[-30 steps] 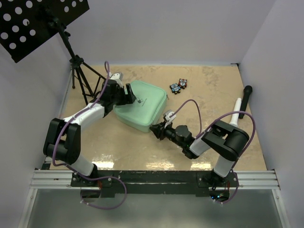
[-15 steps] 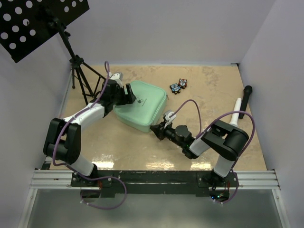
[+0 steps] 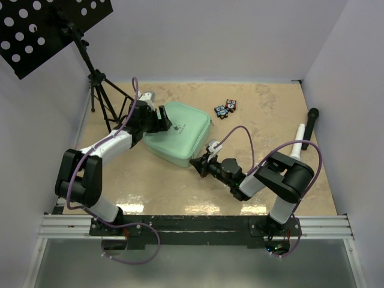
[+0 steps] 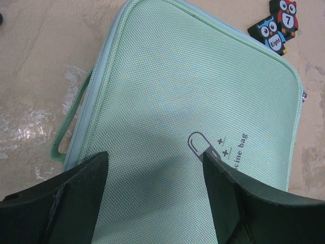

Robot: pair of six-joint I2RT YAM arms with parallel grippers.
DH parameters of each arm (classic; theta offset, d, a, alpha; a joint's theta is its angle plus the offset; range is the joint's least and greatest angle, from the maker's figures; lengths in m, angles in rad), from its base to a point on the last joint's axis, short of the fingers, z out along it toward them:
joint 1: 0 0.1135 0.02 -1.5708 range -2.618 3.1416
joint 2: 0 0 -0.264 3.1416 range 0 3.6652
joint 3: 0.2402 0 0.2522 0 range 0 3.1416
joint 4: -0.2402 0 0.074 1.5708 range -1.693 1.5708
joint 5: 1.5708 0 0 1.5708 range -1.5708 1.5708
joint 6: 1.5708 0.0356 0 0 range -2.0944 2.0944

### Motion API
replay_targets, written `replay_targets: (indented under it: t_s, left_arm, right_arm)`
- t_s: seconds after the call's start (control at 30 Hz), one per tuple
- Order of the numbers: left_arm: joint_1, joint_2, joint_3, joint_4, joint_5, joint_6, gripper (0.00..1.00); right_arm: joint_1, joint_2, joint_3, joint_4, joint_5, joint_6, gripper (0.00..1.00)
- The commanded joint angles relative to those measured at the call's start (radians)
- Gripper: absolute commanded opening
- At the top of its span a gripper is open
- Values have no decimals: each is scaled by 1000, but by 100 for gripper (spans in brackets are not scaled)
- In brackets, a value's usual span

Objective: Organize the medicine kit
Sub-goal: Zip the medicine box at the center of the board.

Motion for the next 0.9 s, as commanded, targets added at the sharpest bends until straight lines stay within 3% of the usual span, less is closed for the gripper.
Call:
replay_targets:
  t_s: [0.0, 0.53, 0.87]
  left_arm:
    - [5, 31, -20, -37, 31, -4, 79]
    - [5, 26, -20, -3, 23, -22, 79]
    - [36, -34, -14, -15, -47, -35, 87]
  right_arm:
    - [-6, -32, 17, 95, 16, -17, 0]
    - [-4, -140, -8, -51, -27, -58, 0]
    - [-4, -108, -11, -51, -29, -54, 0]
